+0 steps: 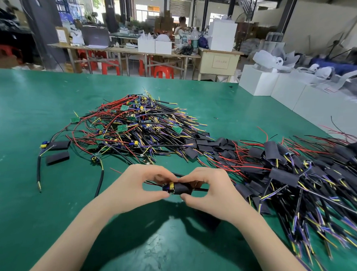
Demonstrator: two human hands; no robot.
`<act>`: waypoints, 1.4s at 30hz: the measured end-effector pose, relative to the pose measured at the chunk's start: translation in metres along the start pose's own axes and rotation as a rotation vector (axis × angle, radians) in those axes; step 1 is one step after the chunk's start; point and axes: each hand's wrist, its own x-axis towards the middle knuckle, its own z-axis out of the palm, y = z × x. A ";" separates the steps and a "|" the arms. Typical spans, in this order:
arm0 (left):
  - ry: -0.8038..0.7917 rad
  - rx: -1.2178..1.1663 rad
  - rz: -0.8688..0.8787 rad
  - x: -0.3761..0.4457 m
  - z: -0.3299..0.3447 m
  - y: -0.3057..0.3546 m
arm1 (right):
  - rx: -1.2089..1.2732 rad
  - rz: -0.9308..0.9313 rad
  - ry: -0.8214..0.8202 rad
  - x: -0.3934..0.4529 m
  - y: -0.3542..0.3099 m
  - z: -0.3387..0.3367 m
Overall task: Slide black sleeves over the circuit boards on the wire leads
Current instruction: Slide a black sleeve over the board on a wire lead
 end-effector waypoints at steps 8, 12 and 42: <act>0.100 -0.147 -0.115 0.003 0.001 -0.004 | -0.034 -0.100 0.089 0.000 0.000 0.000; 0.125 -0.032 -0.043 0.001 0.003 -0.004 | -0.051 -0.105 0.093 0.000 0.002 0.002; 0.223 -0.021 -0.048 0.003 0.006 -0.004 | -0.328 0.067 0.079 0.002 0.012 0.008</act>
